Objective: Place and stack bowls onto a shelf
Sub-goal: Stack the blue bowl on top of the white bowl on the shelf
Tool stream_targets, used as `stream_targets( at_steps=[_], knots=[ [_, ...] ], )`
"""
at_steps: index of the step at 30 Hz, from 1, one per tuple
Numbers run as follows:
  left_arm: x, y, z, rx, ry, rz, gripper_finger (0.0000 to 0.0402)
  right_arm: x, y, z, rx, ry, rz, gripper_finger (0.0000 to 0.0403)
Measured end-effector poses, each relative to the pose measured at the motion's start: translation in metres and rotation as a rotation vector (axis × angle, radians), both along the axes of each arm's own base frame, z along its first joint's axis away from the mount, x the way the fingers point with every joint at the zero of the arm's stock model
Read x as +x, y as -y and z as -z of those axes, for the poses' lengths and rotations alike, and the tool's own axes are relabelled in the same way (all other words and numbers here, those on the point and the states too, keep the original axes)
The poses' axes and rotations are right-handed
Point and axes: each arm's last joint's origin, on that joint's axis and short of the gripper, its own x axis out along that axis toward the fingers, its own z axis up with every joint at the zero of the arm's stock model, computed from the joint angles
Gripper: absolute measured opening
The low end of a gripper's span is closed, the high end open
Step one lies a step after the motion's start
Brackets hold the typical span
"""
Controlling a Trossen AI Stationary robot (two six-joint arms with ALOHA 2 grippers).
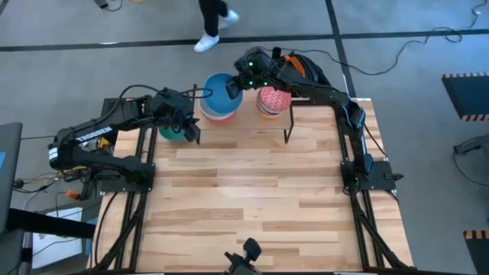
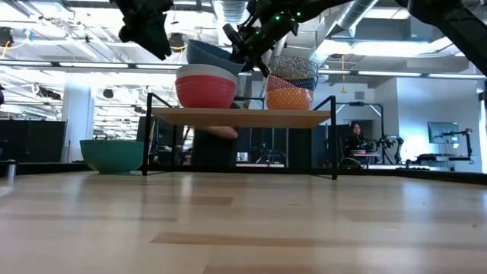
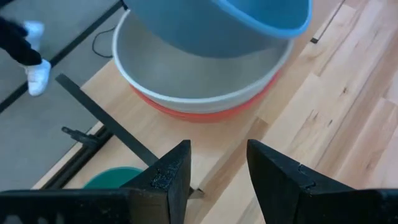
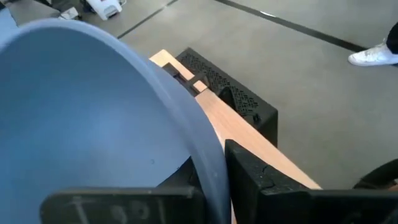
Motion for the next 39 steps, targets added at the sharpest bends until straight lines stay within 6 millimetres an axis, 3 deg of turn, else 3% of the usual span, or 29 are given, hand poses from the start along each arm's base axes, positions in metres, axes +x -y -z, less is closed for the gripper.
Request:
stream_targets(
  at_steps=[5, 13, 18, 23, 33, 36, 39],
  knots=[
    [0.001, -0.001, -0.001, 0.02, 0.003, 0.014, 0.0142, 0.0, 0.0, 0.0, -0.018, -0.004, -0.01, 0.01],
    [0.003, -0.002, -0.004, 0.043, 0.03, 0.022, 0.0142, 0.002, 0.001, -0.004, -0.04, 0.034, -0.01, 0.0193],
    [0.002, -0.002, -0.004, 0.043, 0.026, 0.021, 0.0142, 0.002, 0.001, -0.014, -0.078, 0.096, -0.007, 0.0209],
    [0.001, -0.002, -0.005, 0.052, 0.026, 0.024, 0.0142, 0.002, 0.001, -0.014, -0.088, 0.099, -0.011, 0.0177],
    [-0.007, -0.018, -0.005, 0.068, 0.001, 0.004, 0.0142, -0.001, 0.007, -0.006, -0.054, 0.043, -0.005, 0.0022],
    [-0.011, -0.023, -0.005, 0.067, -0.003, 0.0, 0.0142, -0.002, 0.007, -0.005, -0.056, 0.033, -0.006, 0.0017],
    [-0.014, -0.029, -0.005, 0.074, -0.007, -0.001, 0.0142, -0.001, 0.006, -0.004, -0.047, 0.031, -0.005, 0.0037]
  ],
)
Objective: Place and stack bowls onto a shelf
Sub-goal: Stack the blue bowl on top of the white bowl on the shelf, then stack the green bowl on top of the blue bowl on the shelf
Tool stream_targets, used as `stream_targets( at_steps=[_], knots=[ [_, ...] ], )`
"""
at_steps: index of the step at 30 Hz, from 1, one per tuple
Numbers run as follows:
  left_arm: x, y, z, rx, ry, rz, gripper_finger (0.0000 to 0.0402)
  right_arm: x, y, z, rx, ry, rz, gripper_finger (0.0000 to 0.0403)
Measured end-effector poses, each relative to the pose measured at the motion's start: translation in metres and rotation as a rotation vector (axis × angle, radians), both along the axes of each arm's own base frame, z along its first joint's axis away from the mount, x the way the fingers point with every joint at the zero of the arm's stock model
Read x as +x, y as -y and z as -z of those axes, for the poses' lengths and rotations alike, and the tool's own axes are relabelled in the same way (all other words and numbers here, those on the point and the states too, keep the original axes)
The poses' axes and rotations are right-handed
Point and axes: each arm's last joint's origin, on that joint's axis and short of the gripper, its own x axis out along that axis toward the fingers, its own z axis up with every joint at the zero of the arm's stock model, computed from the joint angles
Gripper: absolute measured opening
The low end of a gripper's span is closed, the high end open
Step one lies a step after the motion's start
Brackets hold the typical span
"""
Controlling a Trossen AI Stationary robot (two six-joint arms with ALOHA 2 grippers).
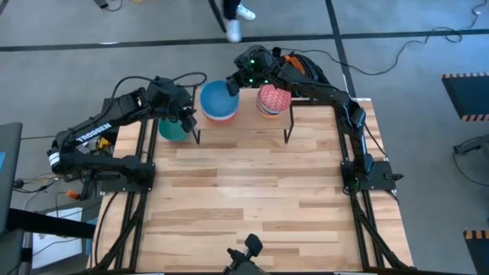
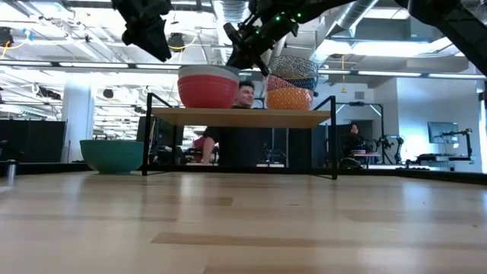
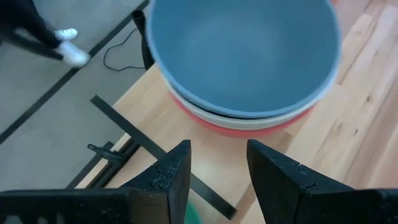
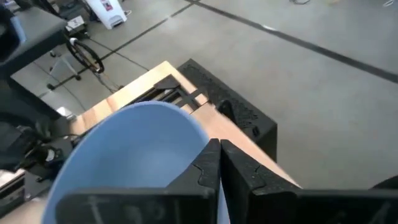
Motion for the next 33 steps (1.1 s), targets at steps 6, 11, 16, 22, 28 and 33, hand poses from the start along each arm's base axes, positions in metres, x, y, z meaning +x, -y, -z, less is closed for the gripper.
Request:
stream_targets(
  at_steps=[6, 11, 16, 22, 28, 33],
  knots=[
    [-0.004, -0.014, -0.001, -0.002, 0.031, -0.01, 0.0142, -0.001, -0.002, 0.01, 0.047, -0.071, -0.019, 0.0042],
    [-0.007, -0.023, 0.0, 0.006, 0.068, -0.051, 0.0142, 0.004, -0.004, 0.012, 0.039, -0.061, -0.03, 0.0024],
    [-0.008, -0.031, 0.042, -0.102, 0.069, -0.111, 0.0142, 0.001, -0.008, 0.001, 0.028, -0.021, -0.033, 0.004],
    [-0.014, -0.024, 0.081, -0.193, 0.072, -0.097, 0.0142, -0.016, -0.022, -0.034, -0.017, 0.043, -0.048, 0.0084],
    [-0.025, -0.012, 0.081, -0.176, 0.084, -0.056, 0.0142, -0.036, -0.031, -0.062, -0.075, 0.074, -0.056, 0.0106],
    [-0.034, -0.002, 0.088, -0.239, 0.048, 0.021, 0.0142, -0.046, -0.032, -0.067, -0.077, 0.043, -0.051, 0.0113]
  ],
)
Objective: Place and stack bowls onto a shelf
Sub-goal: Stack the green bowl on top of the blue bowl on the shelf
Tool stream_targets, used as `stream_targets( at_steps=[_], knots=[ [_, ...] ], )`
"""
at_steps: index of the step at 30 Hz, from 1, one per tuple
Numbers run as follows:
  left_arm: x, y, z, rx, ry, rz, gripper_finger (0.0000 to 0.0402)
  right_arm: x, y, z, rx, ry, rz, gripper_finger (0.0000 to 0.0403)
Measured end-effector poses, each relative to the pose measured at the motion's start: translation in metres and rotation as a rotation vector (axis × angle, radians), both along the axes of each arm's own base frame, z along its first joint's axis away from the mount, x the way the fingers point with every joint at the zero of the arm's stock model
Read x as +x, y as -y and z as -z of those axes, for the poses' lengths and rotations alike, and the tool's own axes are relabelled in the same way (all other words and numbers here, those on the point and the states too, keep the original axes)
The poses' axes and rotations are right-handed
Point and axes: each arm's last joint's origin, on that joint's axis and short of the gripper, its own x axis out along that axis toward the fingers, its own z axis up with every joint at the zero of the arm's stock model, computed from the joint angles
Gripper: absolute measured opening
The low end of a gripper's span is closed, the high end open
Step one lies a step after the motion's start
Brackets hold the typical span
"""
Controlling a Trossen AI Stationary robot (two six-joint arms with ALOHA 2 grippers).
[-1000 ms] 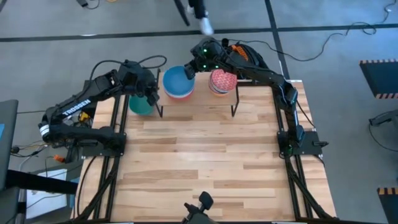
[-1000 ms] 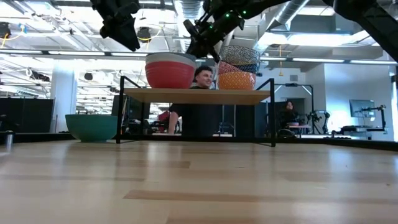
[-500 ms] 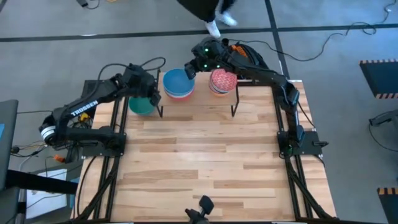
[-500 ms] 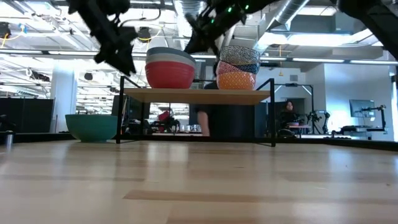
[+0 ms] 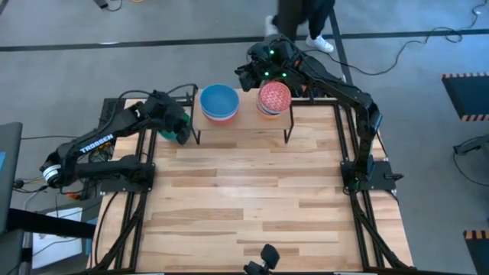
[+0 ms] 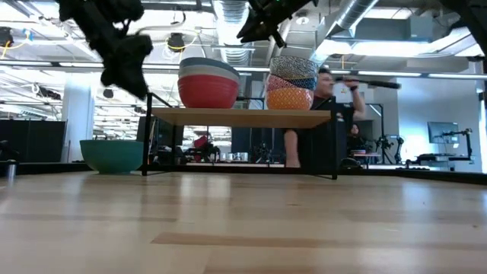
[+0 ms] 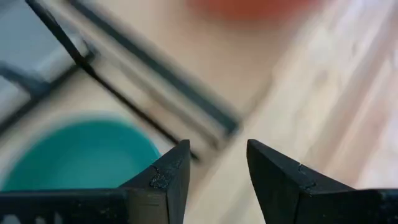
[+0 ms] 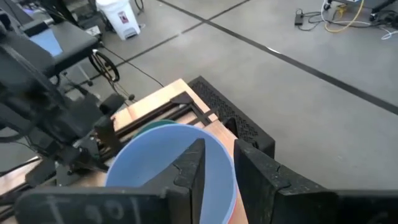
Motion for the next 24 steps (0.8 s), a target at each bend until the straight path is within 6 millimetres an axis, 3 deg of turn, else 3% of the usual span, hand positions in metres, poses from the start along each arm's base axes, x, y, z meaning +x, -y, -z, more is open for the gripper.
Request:
stream_targets(
  at_steps=[6, 16, 24],
  knots=[
    [-0.005, 0.005, 0.029, -0.11, -0.07, -0.015, 0.0142, -0.002, -0.001, -0.001, 0.007, -0.013, 0.0, 0.0113],
    [-0.013, 0.004, 0.037, -0.082, -0.257, -0.154, 0.0142, -0.001, -0.006, 0.002, 0.022, -0.04, -0.011, 0.0114],
    [-0.001, -0.007, 0.057, -0.124, -0.38, -0.171, 0.0142, -0.001, -0.008, 0.005, 0.037, -0.068, -0.013, 0.0114]
  ],
)
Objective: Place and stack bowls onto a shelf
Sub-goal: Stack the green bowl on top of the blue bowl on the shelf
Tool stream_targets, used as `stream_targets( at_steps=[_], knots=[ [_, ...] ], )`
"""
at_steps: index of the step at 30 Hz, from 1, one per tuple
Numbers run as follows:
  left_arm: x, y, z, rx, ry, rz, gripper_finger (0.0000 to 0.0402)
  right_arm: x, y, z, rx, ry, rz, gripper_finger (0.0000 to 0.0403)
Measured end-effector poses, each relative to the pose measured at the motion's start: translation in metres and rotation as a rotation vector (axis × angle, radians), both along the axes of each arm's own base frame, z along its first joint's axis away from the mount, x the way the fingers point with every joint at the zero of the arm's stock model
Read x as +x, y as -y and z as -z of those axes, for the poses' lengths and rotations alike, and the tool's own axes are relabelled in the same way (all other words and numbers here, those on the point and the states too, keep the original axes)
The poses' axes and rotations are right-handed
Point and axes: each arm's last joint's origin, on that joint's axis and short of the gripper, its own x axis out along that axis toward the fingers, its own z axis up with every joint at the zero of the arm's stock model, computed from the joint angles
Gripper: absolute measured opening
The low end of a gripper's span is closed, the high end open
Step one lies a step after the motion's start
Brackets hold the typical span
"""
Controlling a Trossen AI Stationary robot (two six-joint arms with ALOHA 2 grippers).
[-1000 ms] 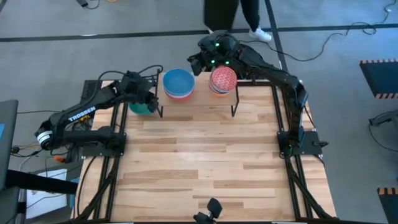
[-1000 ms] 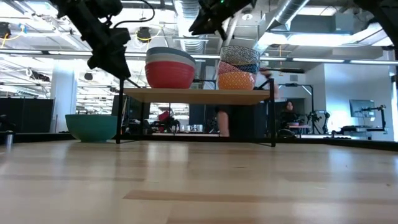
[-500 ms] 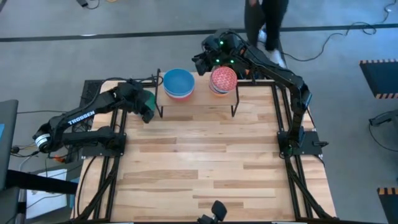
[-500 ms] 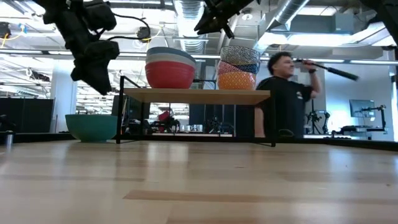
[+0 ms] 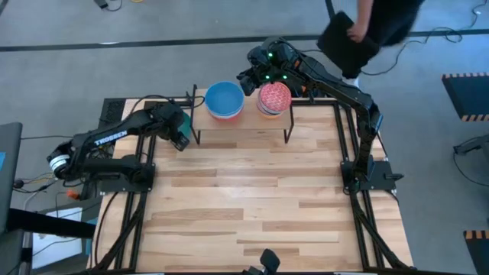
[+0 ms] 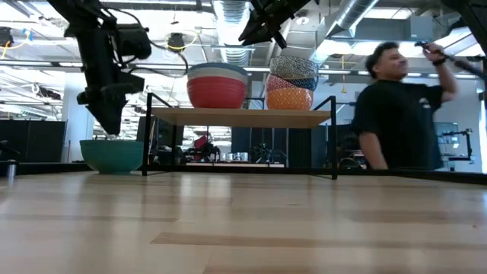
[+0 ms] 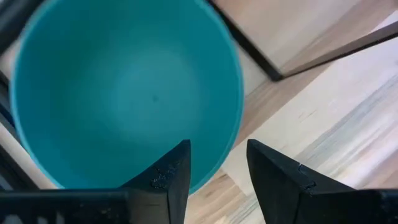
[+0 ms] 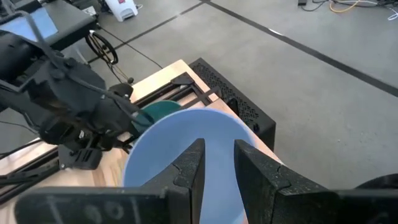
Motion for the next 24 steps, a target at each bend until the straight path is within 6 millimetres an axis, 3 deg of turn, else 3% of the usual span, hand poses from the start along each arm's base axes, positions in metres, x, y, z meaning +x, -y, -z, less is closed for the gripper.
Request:
stream_targets(
  at_steps=[14, 24],
  knots=[
    [0.008, -0.008, 0.017, -0.026, -0.105, 0.007, 0.0204, -0.002, -0.001, 0.006, 0.032, -0.058, 0.0, 0.0114],
    [0.01, -0.008, 0.036, -0.079, -0.119, 0.06, 0.0134, -0.001, -0.005, 0.007, 0.04, -0.071, -0.009, 0.0114]
  ],
)
